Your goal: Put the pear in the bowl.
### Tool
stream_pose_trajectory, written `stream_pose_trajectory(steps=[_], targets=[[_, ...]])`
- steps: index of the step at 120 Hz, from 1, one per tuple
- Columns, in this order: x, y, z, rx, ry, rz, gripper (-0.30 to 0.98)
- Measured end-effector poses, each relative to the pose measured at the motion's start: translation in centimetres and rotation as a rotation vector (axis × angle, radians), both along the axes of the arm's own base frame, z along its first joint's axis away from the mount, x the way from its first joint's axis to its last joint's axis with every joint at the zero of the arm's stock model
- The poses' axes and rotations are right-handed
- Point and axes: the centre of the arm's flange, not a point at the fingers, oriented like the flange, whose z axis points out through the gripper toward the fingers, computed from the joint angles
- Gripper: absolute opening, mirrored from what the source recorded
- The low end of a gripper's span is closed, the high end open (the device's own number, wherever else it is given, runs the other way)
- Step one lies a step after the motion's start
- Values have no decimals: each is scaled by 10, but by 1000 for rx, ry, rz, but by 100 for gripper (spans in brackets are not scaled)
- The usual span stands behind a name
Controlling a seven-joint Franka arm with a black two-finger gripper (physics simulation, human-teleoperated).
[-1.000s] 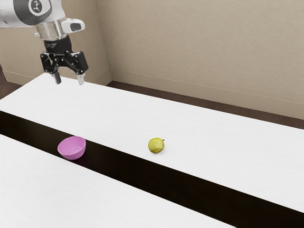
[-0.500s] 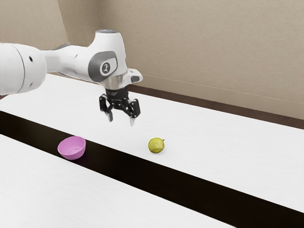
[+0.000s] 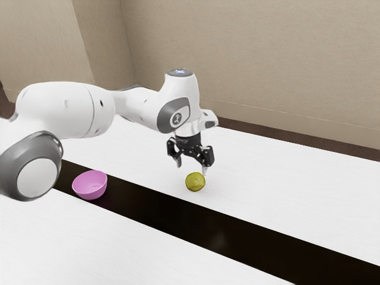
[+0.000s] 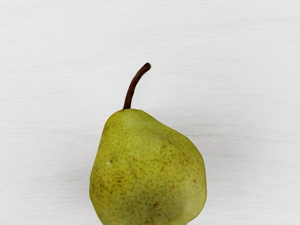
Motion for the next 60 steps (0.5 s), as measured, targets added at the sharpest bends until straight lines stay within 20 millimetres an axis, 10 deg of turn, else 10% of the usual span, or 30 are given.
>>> stream_pose_trajectory(steps=[60], targets=[[14, -1, -51, 6, -12, 10, 66]])
